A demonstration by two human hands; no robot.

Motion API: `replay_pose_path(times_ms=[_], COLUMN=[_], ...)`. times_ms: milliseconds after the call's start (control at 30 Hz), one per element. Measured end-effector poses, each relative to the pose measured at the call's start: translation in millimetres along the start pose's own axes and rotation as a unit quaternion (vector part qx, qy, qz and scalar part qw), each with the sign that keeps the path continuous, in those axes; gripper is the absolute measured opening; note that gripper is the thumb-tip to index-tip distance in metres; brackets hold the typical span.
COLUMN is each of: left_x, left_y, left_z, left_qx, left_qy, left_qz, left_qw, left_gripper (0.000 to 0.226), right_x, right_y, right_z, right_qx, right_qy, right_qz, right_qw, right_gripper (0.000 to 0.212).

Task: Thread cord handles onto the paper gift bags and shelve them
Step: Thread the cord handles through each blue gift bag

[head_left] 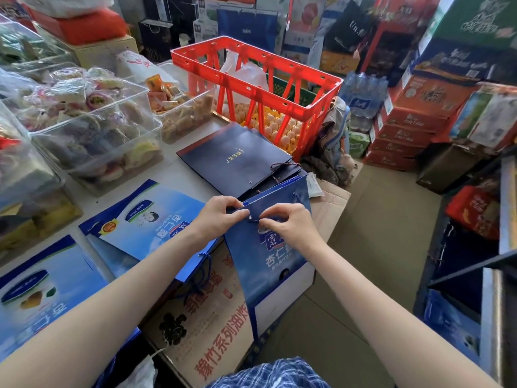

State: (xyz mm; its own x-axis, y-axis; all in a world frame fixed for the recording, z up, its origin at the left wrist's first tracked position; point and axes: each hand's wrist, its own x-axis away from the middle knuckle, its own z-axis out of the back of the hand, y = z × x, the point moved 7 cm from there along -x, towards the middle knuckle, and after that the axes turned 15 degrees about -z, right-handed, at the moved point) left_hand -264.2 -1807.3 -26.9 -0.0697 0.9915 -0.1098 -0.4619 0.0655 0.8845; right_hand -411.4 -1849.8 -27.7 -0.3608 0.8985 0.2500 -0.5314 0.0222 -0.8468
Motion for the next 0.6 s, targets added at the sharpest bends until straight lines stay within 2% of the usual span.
replay_pose_path(times_ms=[200, 600], left_x=[3, 6], left_y=[-6, -11], left_z=[2, 5], left_qx=[-0.009, 0.011], left_qy=[0.003, 0.015], left_qz=[0.012, 0.030], left_qw=[1.000, 0.999], left_gripper=[0.013, 0.016], right_x=[-4, -2], right_y=[1, -6], right_z=[1, -6], right_qx=[-0.015, -0.005], right_qy=[0.010, 0.016], right_qz=[-0.022, 0.014], right_qw=[1.000, 1.000], right_gripper=[0.012, 0.011])
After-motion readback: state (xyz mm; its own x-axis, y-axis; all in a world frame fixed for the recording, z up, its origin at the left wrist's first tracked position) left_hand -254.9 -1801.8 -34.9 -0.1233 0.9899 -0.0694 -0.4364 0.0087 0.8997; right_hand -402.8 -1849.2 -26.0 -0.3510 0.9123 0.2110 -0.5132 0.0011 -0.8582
